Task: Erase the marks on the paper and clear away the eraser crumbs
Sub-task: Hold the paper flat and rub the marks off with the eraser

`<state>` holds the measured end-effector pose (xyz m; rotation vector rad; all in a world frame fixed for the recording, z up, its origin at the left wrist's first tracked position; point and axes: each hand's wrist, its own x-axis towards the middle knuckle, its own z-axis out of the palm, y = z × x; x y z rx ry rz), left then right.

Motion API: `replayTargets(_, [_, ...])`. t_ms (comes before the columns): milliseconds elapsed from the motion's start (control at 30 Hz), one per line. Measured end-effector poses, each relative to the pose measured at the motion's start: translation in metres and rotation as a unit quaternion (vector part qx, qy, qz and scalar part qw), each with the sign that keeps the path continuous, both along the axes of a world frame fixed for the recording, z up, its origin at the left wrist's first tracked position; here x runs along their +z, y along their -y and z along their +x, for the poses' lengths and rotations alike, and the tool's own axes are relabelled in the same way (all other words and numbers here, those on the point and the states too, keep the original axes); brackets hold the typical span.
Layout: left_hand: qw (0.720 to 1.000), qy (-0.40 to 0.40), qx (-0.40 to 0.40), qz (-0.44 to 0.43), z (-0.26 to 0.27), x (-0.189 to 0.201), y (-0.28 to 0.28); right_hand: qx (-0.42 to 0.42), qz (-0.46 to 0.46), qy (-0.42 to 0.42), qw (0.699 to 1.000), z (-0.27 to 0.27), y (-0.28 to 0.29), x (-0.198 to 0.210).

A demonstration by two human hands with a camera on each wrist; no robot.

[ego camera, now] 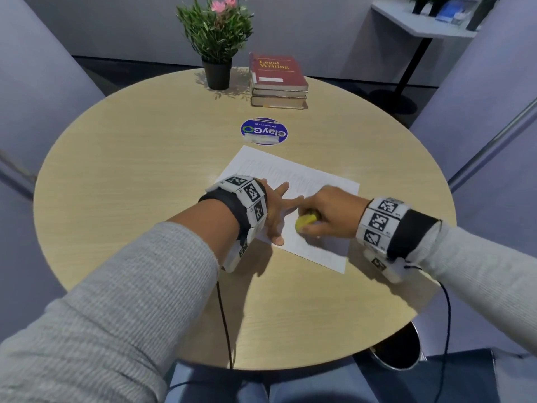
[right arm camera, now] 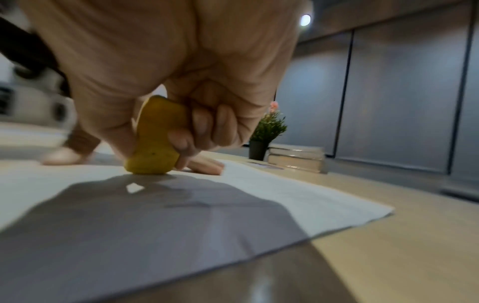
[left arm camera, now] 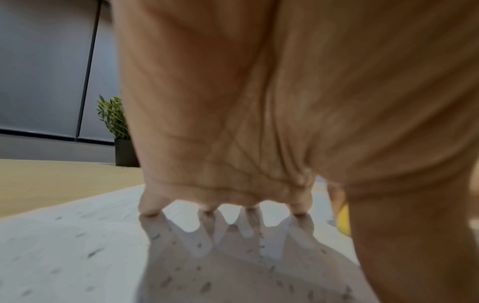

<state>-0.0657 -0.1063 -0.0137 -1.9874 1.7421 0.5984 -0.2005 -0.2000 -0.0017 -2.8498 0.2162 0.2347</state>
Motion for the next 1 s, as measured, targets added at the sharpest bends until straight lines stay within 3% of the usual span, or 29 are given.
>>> replayTargets(200, [1.000,0.007,-0.015,0.004,0.000,-0.003,-0.001,0.055,0.024,-0.022,0.998,-0.011,-0.019,-0.009])
replayTargets(367, [1.000,0.005,0.005,0.010,-0.001,-0.001,-0.002,-0.017,-0.004,0.009,1.000,-0.006,0.004,0.000])
replayTargets(500, [1.000,0.001,-0.007,0.012,-0.001,-0.002,-0.003,0.056,0.015,-0.031,0.998,-0.019,-0.023,-0.006])
replayTargets(633, [0.999,-0.009,-0.018,-0.048,-0.001,-0.013,-0.005,-0.023,-0.016,-0.001,1.000,-0.008,0.008,0.001])
replayTargets(800, [1.000,-0.002,-0.010,-0.005,-0.002,-0.002,-0.005,0.050,0.006,-0.028,0.998,-0.023,-0.024,-0.006])
replayTargets(1000, [0.999,0.003,0.037,-0.004,-0.003,0.011,-0.008,-0.048,-0.007,0.035,0.998,-0.017,0.020,0.010])
